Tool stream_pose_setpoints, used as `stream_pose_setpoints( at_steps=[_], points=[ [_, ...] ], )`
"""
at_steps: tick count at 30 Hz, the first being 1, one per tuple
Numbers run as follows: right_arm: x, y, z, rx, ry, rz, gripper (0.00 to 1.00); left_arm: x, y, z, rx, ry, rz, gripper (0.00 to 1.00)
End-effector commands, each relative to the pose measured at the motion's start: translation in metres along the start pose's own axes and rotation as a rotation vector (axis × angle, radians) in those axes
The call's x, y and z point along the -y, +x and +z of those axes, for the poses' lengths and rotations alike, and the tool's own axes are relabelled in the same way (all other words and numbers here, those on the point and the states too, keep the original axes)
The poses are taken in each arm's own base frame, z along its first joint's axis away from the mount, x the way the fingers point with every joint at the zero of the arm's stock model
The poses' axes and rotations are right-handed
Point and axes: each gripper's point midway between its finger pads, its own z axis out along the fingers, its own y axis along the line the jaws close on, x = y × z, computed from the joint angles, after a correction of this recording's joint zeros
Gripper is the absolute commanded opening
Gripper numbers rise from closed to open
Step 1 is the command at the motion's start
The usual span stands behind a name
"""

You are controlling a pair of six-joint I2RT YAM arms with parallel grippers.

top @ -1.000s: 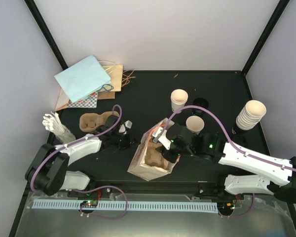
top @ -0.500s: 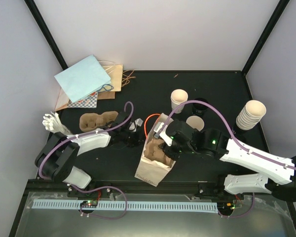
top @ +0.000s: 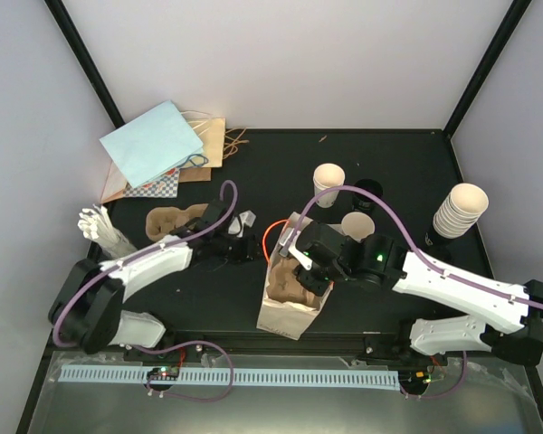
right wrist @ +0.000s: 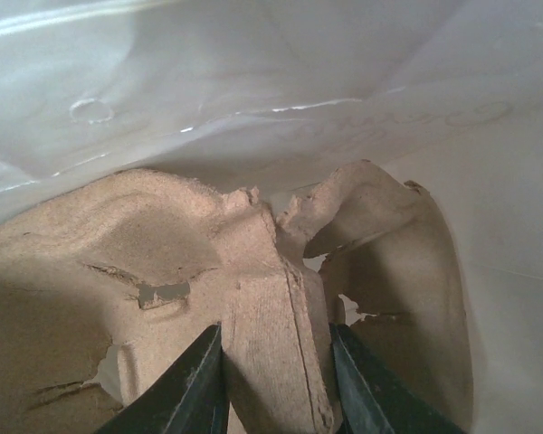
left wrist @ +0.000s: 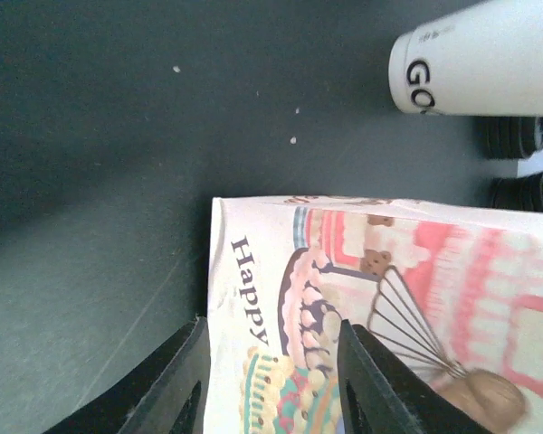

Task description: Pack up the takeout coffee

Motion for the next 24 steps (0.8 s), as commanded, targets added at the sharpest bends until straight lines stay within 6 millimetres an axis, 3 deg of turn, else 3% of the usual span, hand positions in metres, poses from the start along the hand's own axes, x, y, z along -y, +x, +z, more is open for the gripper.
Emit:
stream_pose_setpoints(
  at_steps=[1,6,9,18,24],
  points=[
    [-0.002,-0.005,-0.002,0.006,-0.005,-0.017,0.3,-0.002,-0.013,-0.037,0.095,-0.077,0.059,0.43],
    [-0.004,-0.007,-0.002,0.009,-0.012,-0.02,0.3,0.002,-0.016,-0.081,0.189,-0.152,0.098,0.5],
    [-0.003,-0.006,-0.002,0.009,-0.009,-0.021,0.3,0.018,-0.016,-0.108,0.253,-0.145,0.147,0.53],
    [-0.002,-0.009,-0.003,0.028,-0.002,-0.014,0.3,0.086,0.008,-0.168,0.355,0.104,0.31,0.65],
    [-0.002,-0.01,-0.001,0.031,0.0,-0.011,0.3,0.131,0.035,-0.202,0.375,0.303,0.423,0.82]
  ],
)
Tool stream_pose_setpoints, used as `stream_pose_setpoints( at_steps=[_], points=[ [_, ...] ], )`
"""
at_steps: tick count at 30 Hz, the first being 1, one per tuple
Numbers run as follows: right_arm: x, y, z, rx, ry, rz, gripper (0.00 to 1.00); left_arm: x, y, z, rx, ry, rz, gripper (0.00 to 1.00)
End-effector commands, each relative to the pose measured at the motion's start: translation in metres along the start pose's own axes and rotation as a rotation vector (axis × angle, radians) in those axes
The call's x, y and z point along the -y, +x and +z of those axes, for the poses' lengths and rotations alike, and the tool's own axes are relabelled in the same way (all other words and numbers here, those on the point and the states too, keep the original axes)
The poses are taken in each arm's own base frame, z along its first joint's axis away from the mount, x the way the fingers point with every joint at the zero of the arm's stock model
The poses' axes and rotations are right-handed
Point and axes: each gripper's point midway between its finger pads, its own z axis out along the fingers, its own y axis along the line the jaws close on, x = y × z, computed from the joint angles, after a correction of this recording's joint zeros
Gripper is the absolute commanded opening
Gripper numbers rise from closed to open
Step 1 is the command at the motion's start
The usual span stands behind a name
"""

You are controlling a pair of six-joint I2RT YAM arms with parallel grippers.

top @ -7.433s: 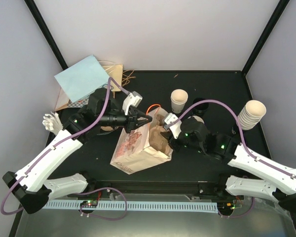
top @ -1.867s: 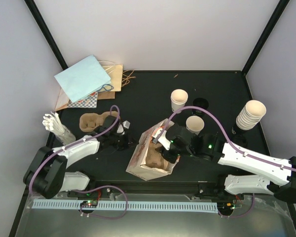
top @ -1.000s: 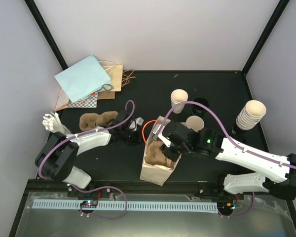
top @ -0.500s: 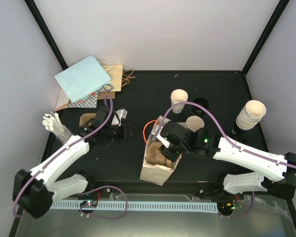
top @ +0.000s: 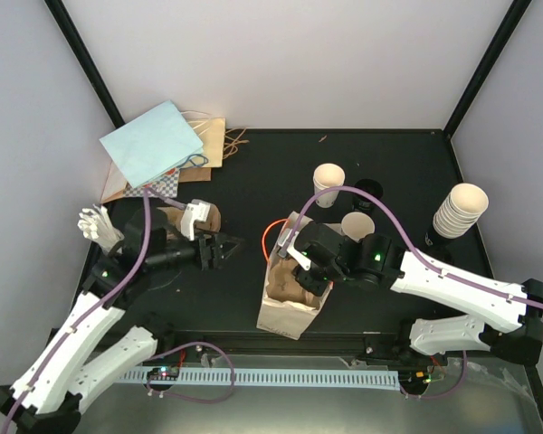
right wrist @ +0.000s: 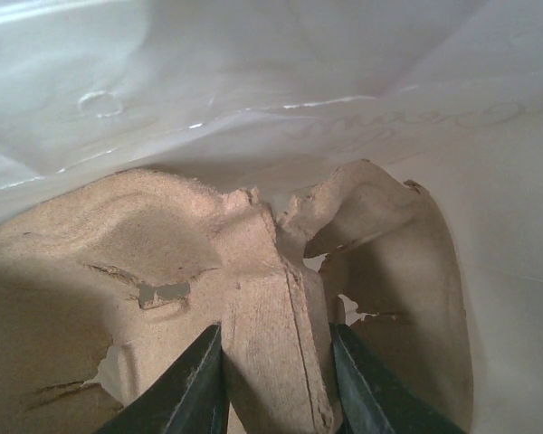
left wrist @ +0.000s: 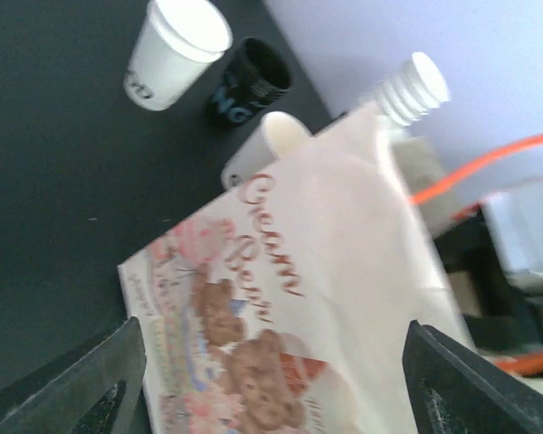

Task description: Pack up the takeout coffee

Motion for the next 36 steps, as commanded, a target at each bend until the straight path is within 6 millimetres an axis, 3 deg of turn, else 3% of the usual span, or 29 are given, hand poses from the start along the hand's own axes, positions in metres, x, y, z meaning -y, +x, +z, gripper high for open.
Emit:
stream_pose_setpoints(
  at_steps=[1,6,13,25,36],
  points=[
    [0.0,-0.011,-0.005,0.042,0.004,0.001,0.3,0.054,-0.003,-0.026,0.021,0.208,0.079,0.85],
    [0.001,-0.012,-0.005,0.047,0.012,0.004,0.3,0.083,0.0,-0.03,0.022,0.297,0.134,0.89],
    [0.0,-0.013,-0.005,0.05,0.009,0.009,0.3,0.093,0.003,-0.006,-0.026,0.156,0.217,0.88],
    [0.002,-0.011,-0.005,0.05,0.018,0.004,0.3,0.065,0.019,0.018,-0.156,-0.166,0.16,0.68],
    [0.002,-0.01,-0.003,0.045,0.021,0.0,0.3,0.053,0.033,0.021,-0.243,-0.294,0.09,0.53]
  ],
)
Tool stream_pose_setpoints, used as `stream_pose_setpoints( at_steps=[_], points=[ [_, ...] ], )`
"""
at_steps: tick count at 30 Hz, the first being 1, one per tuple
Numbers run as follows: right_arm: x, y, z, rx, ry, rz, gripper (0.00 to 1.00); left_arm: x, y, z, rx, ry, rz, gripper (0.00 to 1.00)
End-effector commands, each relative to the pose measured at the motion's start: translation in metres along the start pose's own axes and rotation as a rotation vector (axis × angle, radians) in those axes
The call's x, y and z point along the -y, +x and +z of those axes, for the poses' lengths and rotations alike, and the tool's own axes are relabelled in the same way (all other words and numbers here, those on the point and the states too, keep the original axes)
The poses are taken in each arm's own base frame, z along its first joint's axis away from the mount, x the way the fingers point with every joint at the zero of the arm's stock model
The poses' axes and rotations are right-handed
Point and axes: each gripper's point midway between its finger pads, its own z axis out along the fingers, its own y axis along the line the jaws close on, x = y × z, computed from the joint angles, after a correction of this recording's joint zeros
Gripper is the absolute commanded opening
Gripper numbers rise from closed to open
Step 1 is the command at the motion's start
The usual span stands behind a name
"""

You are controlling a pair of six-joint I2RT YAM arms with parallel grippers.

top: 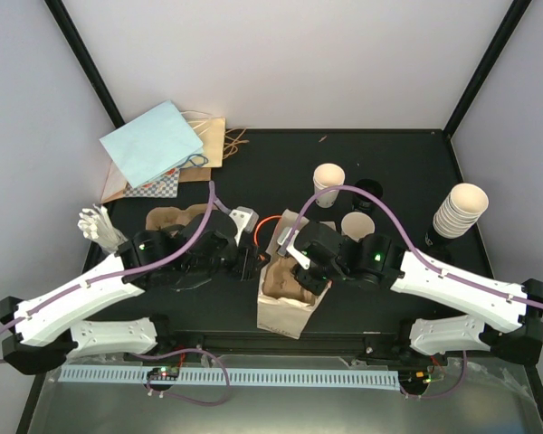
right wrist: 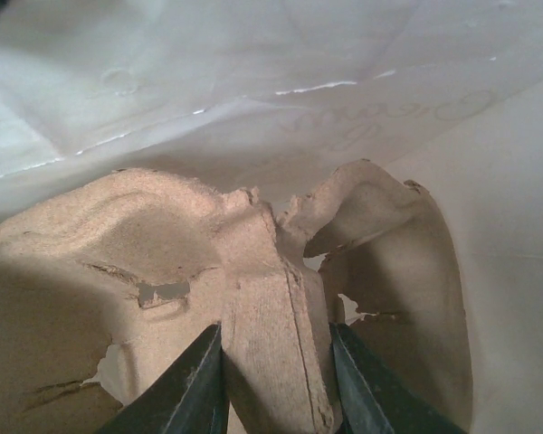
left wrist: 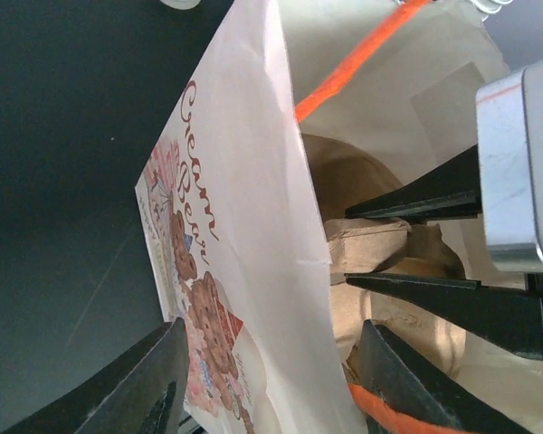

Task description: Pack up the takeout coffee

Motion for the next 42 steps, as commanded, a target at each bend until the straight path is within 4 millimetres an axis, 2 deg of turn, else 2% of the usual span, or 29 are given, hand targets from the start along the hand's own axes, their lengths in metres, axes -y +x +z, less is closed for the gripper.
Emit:
stream_pose_setpoints(
  at_steps=[1,7,11,14,24,31,36,42],
  points=[
    [0.001,-0.006,-0.003,0.026,0.012,-0.002,0.3,-0.005,0.002,-0.007,-0.03,-0.073,-0.033,0.48],
    [0.001,-0.005,-0.002,0.022,0.014,-0.004,0.3,-0.009,0.0,-0.011,-0.031,-0.114,-0.026,0.21],
    [0.002,-0.005,-0.003,0.023,0.017,-0.003,0.3,-0.012,-0.006,-0.017,-0.013,-0.14,-0.012,0.08],
    [0.002,-0.005,-0.003,0.024,0.02,-0.003,0.3,-0.008,-0.014,-0.02,0.012,-0.136,0.021,0.02],
    [0.009,-0.009,-0.008,0.062,0.052,0.012,0.3,0.009,-0.045,-0.022,0.149,-0.084,0.139,0.01],
    [0.015,-0.018,-0.011,0.183,0.078,0.044,0.31,0.018,-0.061,-0.029,0.208,-0.073,0.271,0.01],
    [0.018,-0.022,-0.002,0.237,0.099,0.073,0.31,0.022,-0.062,-0.024,0.197,-0.071,0.387,0.01],
    [0.015,-0.013,0.017,0.251,0.092,0.092,0.31,0.02,-0.06,-0.015,0.182,-0.085,0.455,0.02]
  ],
)
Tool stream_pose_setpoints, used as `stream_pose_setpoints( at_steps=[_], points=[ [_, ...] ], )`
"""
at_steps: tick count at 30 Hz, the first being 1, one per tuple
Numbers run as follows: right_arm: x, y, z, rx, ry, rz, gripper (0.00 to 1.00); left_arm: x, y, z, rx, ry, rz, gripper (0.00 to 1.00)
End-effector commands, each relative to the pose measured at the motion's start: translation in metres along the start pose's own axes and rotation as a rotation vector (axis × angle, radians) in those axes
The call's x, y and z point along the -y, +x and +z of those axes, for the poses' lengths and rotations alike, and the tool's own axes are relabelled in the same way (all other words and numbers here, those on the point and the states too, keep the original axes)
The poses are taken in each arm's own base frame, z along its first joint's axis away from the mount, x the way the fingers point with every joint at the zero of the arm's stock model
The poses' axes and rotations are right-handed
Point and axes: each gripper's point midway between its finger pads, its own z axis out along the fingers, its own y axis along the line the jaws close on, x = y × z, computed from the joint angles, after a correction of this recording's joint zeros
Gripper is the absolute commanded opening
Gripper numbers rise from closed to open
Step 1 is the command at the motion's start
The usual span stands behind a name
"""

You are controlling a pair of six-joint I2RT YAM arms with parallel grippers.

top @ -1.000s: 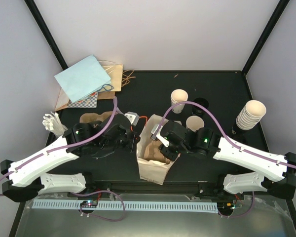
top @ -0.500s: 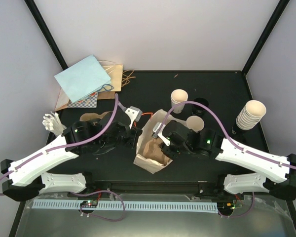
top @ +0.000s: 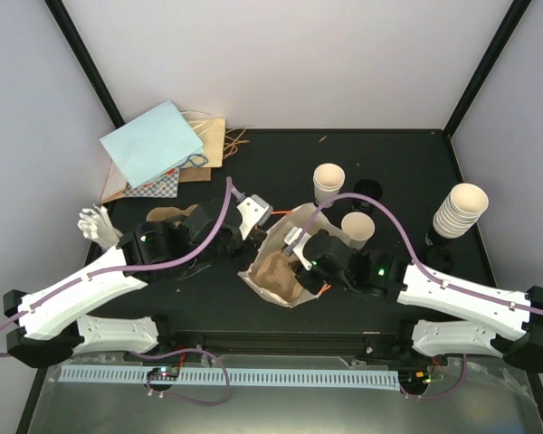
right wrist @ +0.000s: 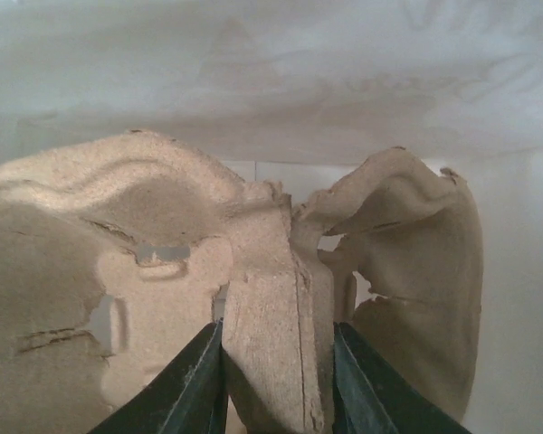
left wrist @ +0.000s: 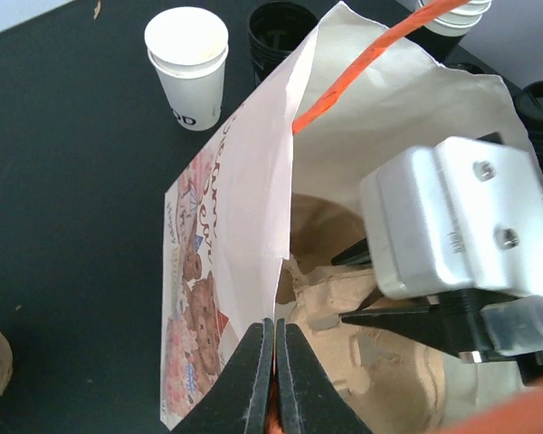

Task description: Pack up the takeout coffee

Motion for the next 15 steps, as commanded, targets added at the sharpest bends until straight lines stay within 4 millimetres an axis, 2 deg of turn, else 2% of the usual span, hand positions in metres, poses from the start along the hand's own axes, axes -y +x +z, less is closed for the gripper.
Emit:
stream_pose_setpoints(
  at_steps=[1,7,15],
  points=[
    [-0.002,-0.007,0.005,0.077,0.001,0.035,0.31,0.004,-0.017,0.0,0.062,0.009,0.086,0.02],
    [0.0,-0.002,0.007,0.106,0.005,0.04,0.32,0.011,-0.017,0.005,0.062,0.043,0.094,0.02],
    [0.012,-0.007,0.005,0.052,0.083,0.074,0.33,0.019,-0.028,0.001,0.072,0.075,0.117,0.02]
  ],
)
